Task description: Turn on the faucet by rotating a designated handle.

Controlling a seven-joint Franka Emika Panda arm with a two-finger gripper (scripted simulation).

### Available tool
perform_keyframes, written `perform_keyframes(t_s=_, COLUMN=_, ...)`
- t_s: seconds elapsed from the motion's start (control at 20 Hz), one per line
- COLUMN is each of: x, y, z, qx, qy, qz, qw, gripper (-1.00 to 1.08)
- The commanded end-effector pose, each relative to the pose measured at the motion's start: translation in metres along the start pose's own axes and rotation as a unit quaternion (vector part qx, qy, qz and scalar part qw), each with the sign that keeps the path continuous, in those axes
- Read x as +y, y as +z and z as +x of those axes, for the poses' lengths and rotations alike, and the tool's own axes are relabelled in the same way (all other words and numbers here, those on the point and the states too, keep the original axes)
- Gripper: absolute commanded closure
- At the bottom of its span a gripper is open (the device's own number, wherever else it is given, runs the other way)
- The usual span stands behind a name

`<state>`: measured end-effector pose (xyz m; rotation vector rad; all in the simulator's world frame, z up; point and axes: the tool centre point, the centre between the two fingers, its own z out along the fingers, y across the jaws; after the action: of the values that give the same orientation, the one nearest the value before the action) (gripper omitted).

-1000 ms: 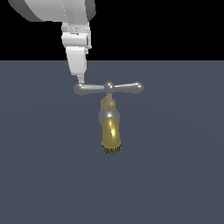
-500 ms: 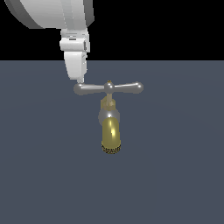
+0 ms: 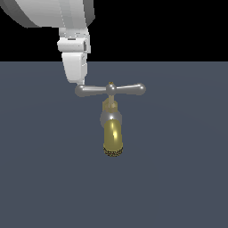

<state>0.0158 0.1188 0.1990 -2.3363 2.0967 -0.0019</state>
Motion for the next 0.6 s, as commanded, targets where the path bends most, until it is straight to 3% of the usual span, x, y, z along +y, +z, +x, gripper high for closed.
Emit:
perform_keyframes(t_s=0.0, x=0.009, y=0.000, z=-0.001, qx=0.000, qy=0.000, qz=-0.002, qw=1.0000, gripper=1.08)
perform_keyframes(t_s=0.55, x=0.040, y=0.000, z=-0.004, qx=0.000, qy=0.000, qz=-0.001, qw=1.0000, gripper=1.08)
